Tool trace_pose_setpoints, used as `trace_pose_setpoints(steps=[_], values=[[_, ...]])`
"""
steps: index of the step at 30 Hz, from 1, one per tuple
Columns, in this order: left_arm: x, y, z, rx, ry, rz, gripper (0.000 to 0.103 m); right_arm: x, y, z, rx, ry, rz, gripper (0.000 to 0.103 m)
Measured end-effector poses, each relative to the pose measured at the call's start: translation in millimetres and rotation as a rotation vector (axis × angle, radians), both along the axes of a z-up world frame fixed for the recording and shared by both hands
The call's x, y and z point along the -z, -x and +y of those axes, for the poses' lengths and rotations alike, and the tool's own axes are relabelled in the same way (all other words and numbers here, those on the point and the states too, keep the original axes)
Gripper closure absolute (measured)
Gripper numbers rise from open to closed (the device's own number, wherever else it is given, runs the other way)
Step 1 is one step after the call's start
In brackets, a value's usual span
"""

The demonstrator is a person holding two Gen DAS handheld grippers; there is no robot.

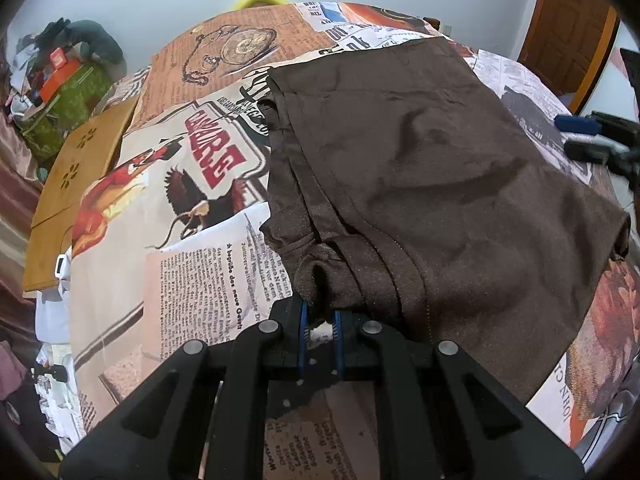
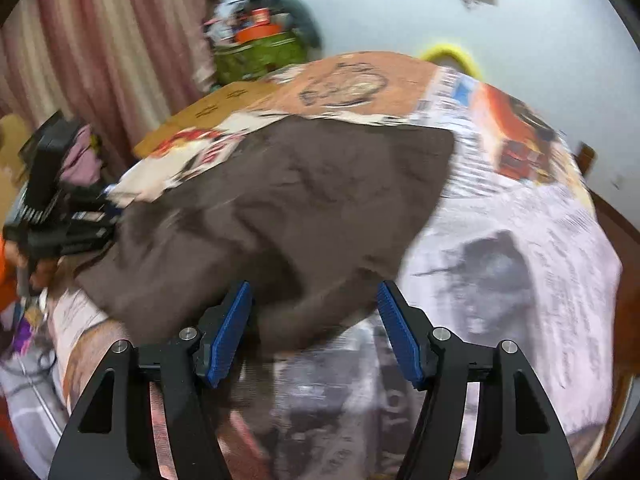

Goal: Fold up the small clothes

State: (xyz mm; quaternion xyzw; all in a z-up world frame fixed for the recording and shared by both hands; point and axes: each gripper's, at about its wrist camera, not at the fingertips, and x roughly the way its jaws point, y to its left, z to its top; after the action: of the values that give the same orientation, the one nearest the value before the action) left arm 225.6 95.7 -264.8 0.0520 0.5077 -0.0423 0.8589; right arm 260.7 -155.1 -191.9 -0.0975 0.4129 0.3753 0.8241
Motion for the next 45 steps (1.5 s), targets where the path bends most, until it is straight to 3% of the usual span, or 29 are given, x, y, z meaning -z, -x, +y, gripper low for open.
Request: trace_pose_setpoints(steps=[5, 9, 12, 14, 21, 28, 36, 45], values=[[-1, 2, 0, -0.002, -0.013, 0.002, 0.093, -11, 8, -28, 0.033, -0.021, 0.047, 0.041], [-2, 5, -2, -0.012, -0.034, 0.005, 0.089, -17, 36, -30, -0.001, -0.017, 0.055, 0.031], [-6, 11, 3, -0.038, -0.038, 0.006, 0.074, -20, 56, -26, -0.028, -0.023, 0.045, 0.026], [-9, 18, 10, -0.063, -0.022, 0.007, 0.054, -22, 66, -21, -0.042, -0.024, 0.03, 0.025], [-25, 52, 32, -0.146, -0.011, 0.003, 0.041, -12, 77, 2, -0.073, 0.018, 0.035, 0.025], [-31, 80, 8, -0.08, -0.043, -0.006, 0.02, 1, 86, 17, -0.064, 0.139, -0.041, 0.026], [-25, 94, 5, -0.088, -0.023, 0.028, 0.018, 7, 88, 24, -0.088, 0.17, -0.07, 0.036], [-22, 92, -15, -0.027, -0.018, 0.05, 0.014, 10, 84, 21, -0.055, 0.165, -0.055, 0.036]])
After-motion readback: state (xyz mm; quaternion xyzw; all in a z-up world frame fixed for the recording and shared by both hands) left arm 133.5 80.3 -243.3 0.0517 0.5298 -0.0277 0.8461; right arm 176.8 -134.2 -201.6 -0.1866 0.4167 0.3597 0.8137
